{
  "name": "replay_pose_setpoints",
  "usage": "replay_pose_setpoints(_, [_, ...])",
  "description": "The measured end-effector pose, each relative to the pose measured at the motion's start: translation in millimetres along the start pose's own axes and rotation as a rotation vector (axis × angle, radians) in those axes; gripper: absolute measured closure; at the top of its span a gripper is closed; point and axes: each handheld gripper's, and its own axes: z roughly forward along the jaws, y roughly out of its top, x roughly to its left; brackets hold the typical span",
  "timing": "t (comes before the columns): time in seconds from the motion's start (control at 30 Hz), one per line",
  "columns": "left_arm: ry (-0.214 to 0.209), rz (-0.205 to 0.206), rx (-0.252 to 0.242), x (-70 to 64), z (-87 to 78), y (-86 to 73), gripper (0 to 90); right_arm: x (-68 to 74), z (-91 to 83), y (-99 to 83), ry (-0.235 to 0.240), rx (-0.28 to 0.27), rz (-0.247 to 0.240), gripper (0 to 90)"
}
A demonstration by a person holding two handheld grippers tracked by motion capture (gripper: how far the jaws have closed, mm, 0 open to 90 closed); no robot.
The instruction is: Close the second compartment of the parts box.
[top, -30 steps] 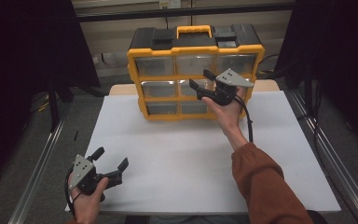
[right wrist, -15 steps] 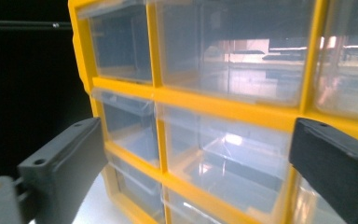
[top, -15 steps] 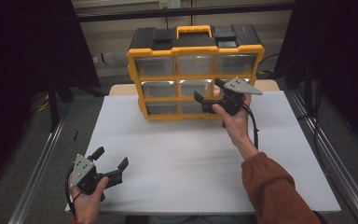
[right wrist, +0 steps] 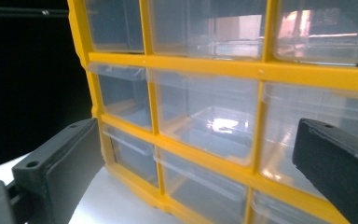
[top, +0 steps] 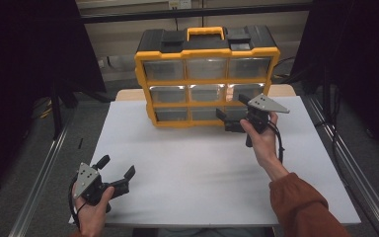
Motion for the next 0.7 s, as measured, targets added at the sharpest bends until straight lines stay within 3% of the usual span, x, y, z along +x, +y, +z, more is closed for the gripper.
replay_pose_setpoints(0.23, [-0.002,0.001,0.000,-0.4,0.9,-0.1,3.8,-1.7,-21.0,-9.3,-0.018,-0.001,-0.001,1.0])
replay_pose_setpoints(0.4, [-0.014,-0.034,-0.006,-0.1,2.1,-0.8,3.9,-2.0,-33.4,-22.8,-0.025,0.016,0.004,1.4])
replay_pose_setpoints(0.7, [-0.014,-0.009,-0.007,-1.1,1.3,-0.6,3.6,1.3,-63.3,-35.8,-0.025,0.034,-0.005,1.8])
